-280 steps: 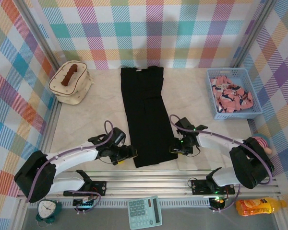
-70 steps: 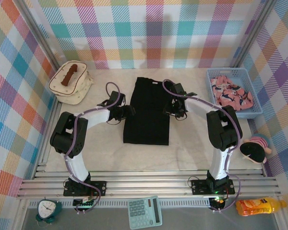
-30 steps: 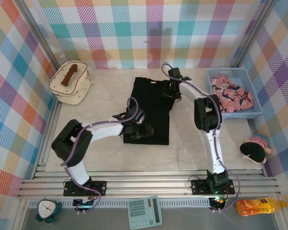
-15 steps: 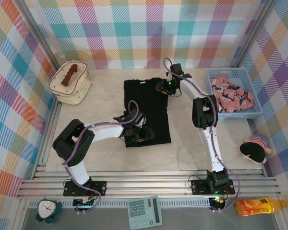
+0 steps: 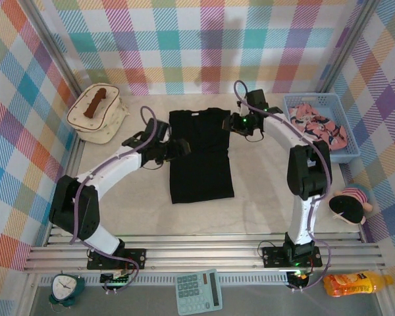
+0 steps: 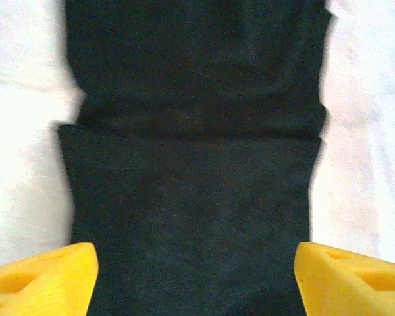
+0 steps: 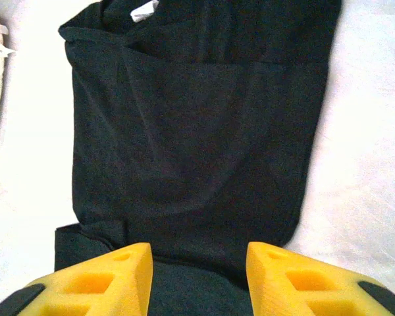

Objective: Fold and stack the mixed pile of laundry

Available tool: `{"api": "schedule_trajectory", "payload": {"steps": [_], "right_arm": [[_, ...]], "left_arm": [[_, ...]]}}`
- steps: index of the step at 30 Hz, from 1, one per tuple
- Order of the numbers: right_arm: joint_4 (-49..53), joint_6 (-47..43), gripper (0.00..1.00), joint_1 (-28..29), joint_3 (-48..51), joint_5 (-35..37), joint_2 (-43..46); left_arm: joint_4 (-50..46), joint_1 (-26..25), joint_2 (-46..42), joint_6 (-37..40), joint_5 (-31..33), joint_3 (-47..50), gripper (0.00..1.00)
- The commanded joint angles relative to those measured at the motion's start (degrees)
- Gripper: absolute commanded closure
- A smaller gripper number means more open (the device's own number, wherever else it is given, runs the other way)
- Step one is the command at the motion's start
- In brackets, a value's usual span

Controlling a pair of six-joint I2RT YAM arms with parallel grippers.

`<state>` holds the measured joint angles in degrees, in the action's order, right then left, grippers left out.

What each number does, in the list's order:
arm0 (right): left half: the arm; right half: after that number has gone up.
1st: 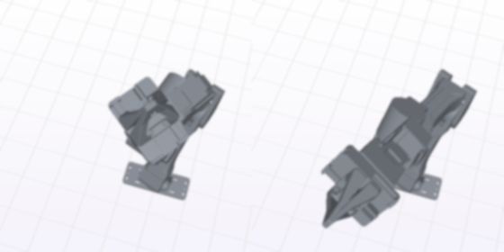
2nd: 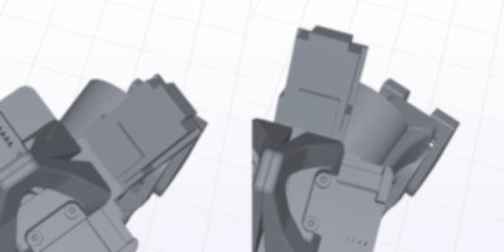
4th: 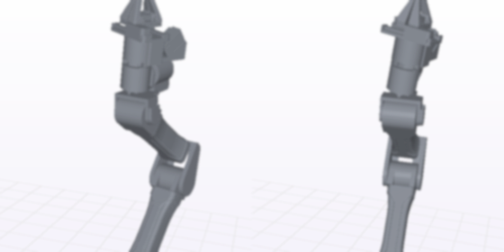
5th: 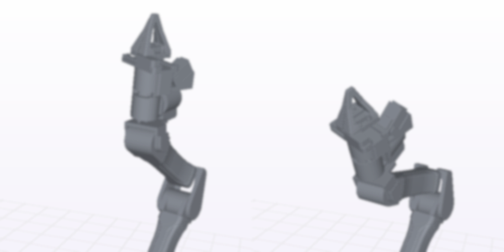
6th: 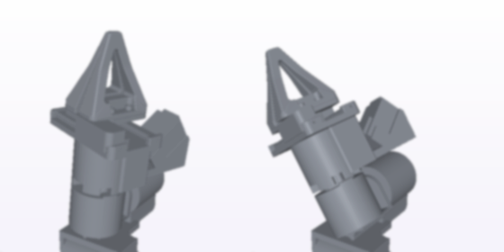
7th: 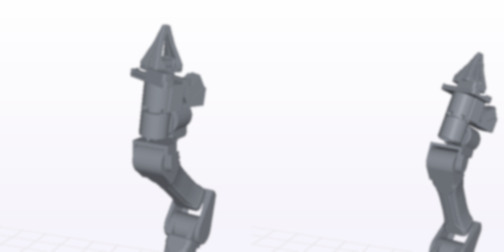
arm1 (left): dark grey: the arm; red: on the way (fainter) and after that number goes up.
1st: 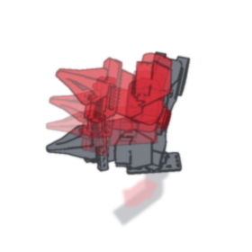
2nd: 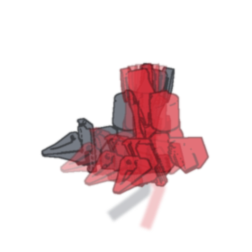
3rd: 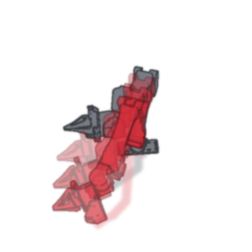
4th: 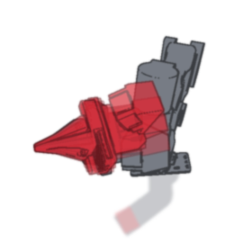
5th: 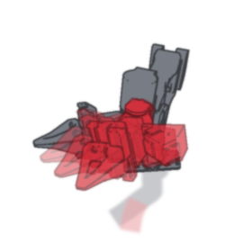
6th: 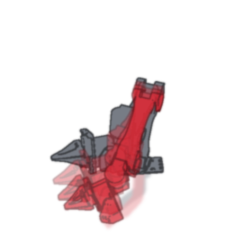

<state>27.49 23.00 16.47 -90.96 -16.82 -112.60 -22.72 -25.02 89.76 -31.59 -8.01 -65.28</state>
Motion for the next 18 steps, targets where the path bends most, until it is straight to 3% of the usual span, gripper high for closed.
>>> {"api": "schedule_trajectory", "payload": {"steps": [1, 12, 18], "right_arm": [[0.28, -1.04, 0.58, 1.56, 4.6, 4.75, 0.05], [3.05, -0.35, 0.65, 7.93, 2.66, 11.51, -5.84], [4.54, 0.16, 0.7, 8.32, 0.9, 16.23, -7.57]], "left_arm": [[1.77, 1.66, 2.83, 3.15, 3.65, 2.07, 0.25], [10.36, 3.33, 13.17, 3.71, 5.68, 0.77, 0.41], [11.02, 3.31, 15.12, 3.91, 5.31, -0.02, 0.62]]}}
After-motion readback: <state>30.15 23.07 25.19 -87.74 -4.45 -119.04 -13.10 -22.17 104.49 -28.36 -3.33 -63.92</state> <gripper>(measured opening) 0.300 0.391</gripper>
